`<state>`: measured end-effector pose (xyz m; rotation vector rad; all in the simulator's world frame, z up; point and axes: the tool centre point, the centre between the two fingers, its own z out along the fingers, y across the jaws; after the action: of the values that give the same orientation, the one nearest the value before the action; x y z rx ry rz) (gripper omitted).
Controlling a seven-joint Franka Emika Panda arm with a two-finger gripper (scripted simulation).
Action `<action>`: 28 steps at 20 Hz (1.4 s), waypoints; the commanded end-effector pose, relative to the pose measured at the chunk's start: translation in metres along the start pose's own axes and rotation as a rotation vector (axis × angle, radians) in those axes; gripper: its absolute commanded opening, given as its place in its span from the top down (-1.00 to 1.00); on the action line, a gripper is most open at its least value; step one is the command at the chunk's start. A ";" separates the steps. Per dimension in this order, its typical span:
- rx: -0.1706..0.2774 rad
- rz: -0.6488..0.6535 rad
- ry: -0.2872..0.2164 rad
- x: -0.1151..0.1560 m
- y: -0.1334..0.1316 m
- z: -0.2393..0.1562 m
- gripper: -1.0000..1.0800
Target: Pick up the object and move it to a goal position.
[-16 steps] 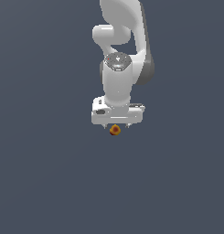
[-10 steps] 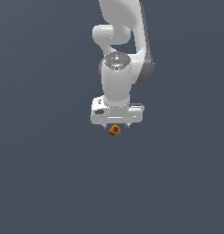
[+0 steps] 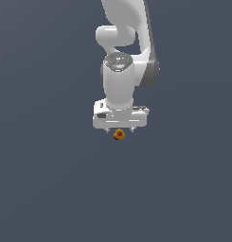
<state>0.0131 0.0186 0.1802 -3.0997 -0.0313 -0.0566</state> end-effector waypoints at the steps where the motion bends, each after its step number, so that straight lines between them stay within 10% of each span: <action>1: 0.000 0.007 -0.001 -0.001 0.000 0.002 -0.92; 28: -0.045 0.433 -0.026 -0.078 0.011 0.088 -0.92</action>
<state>-0.0587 0.0105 0.0923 -3.0757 0.6163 -0.0023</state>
